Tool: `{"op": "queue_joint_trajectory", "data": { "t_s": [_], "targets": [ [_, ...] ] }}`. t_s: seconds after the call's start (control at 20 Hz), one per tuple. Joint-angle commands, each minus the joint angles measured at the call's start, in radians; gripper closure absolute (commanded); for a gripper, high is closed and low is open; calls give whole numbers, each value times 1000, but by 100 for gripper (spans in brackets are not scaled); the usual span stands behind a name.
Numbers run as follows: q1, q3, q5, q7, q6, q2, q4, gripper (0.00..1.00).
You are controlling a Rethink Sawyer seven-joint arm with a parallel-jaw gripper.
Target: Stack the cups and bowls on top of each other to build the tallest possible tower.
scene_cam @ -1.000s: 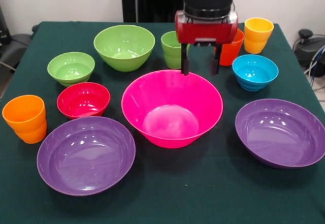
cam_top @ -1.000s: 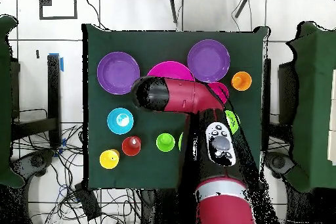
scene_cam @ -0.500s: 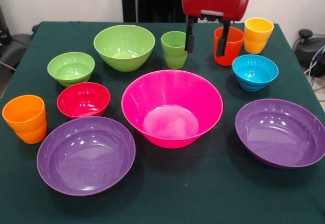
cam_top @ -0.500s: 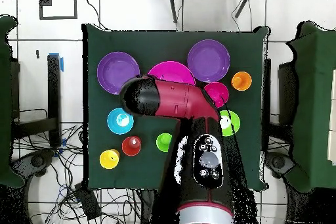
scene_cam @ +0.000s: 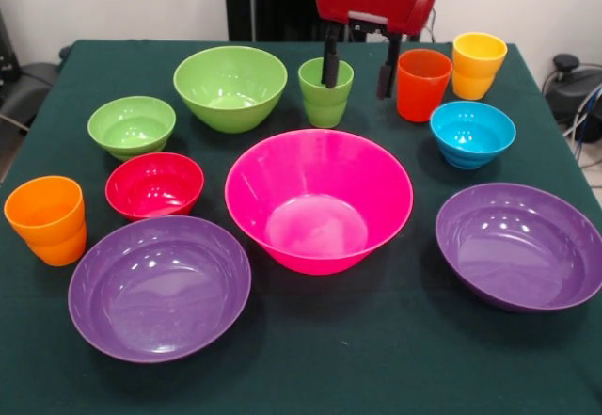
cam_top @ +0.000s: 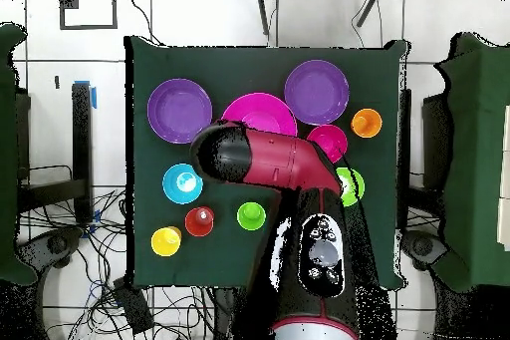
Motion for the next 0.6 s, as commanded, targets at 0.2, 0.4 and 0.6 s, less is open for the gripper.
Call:
{"op": "queue_joint_trajectory", "data": {
  "t_s": [0.2, 0.4, 0.6],
  "targets": [
    [35, 5, 5, 144, 103, 28, 86, 0],
    [63, -32, 7, 159, 159, 8, 70, 0],
    [65, -41, 30, 175, 139, 6, 84, 0]
  ]
}}
